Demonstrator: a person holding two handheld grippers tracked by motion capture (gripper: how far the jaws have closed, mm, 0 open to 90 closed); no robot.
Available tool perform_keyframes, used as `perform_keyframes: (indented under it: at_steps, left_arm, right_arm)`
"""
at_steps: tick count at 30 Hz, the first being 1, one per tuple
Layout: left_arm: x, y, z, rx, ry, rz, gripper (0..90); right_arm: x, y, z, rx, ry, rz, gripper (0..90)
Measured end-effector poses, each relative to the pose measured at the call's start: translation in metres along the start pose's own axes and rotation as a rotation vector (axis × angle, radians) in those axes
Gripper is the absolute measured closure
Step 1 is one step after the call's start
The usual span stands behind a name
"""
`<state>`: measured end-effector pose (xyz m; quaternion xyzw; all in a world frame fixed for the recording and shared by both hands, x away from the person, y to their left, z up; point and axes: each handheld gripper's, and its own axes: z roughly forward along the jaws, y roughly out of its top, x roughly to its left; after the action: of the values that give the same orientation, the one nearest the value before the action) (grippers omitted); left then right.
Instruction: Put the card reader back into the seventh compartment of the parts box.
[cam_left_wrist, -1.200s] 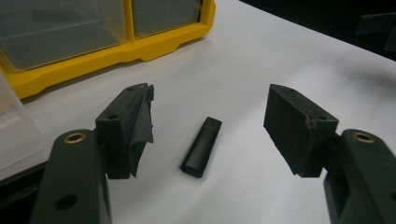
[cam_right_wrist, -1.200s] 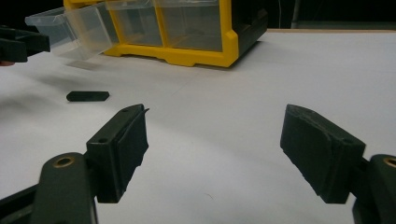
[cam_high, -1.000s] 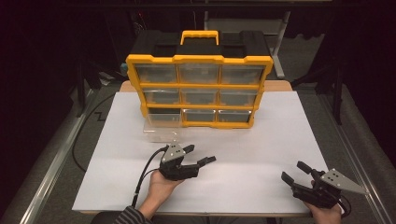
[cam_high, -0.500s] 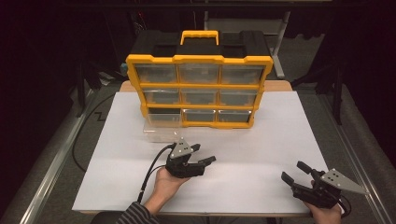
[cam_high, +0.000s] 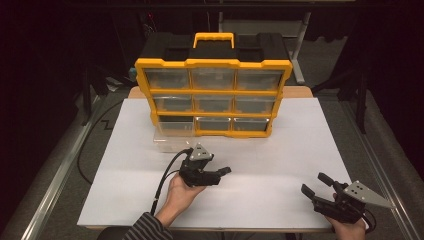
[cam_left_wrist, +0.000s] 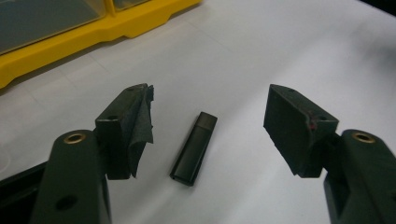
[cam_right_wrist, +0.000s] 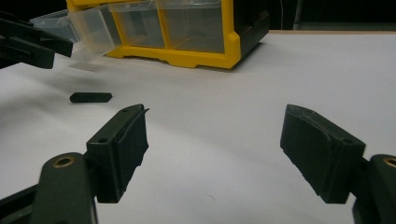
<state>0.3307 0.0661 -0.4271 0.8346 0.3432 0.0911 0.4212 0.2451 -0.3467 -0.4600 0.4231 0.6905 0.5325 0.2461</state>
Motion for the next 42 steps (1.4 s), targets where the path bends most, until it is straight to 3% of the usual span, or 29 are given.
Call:
perform_keyframes:
  at_steps: [3, 9, 14, 19, 26, 32, 42]
  left_arm:
    - [0.002, 0.005, 0.002, 0.052, 0.007, 0.002, 36.6]
    - [0.004, 0.011, 0.003, 0.099, 0.014, 0.024, 40.1]
    - [0.006, 0.016, 0.008, 0.179, 0.014, 0.044, 40.5]
    - [0.007, 0.021, 0.014, 0.219, 0.014, 0.050, 40.9]
    - [0.009, 0.029, 0.024, 0.312, 0.022, 0.074, 42.5]
    - [0.010, 0.029, 0.032, 0.360, 0.009, 0.074, 43.3]
    - [0.011, 0.026, 0.043, 0.441, 0.024, 0.100, 47.7]
  right_arm:
    - [0.000, 0.000, 0.000, -0.002, 0.003, 0.000, 23.6]
    - [0.000, 0.000, 0.000, 0.000, 0.001, 0.000, 23.7]
    - [0.000, 0.000, 0.000, 0.001, 0.001, 0.001, 23.7]
    - [0.000, 0.000, 0.000, 0.000, 0.000, 0.002, 23.7]
    - [0.000, 0.000, 0.000, 0.002, 0.002, 0.005, 23.7]
    - [0.000, 0.000, 0.000, -0.001, 0.003, 0.002, 23.7]
    - [0.000, 0.000, 0.000, 0.000, 0.002, 0.001, 23.7]
